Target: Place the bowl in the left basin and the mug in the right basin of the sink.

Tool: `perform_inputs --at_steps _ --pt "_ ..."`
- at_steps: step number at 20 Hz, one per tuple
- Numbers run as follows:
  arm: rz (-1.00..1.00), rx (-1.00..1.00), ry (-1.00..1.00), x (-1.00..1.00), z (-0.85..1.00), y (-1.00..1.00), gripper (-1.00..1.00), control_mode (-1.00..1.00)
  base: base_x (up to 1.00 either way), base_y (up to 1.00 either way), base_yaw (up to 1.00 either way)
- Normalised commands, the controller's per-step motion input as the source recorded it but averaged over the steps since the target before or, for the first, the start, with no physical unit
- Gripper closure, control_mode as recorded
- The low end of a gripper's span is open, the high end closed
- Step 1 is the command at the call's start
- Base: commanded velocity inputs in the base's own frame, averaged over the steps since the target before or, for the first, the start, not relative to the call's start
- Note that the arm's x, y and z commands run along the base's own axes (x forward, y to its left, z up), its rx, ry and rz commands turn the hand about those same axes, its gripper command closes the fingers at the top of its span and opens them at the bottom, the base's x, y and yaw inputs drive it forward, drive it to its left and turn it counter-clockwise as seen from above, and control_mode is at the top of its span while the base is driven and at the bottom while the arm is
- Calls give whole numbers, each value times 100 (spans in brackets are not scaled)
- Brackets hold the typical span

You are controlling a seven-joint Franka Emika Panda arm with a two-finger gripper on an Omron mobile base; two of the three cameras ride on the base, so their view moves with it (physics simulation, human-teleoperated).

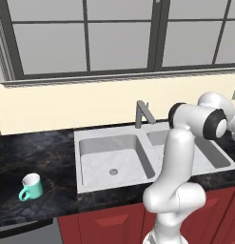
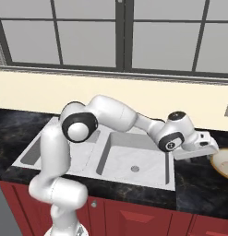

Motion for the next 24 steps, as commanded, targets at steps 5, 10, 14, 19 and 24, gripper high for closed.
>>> perform_inputs --at_steps 5,10,14,19,24 --pt "7 2 0 26 -1 -39 -100 -100 0 0 0" --pt "4 2 0 30 -9 -22 -100 -100 0 0 0" --pt "4 2 0 30 -25 -5 -100 -100 0 0 0" --pt "6 0 1 41 -32 -12 -100 -100 0 0 0" --pt "6 0 0 50 -23 -31 -100 -100 0 0 0"
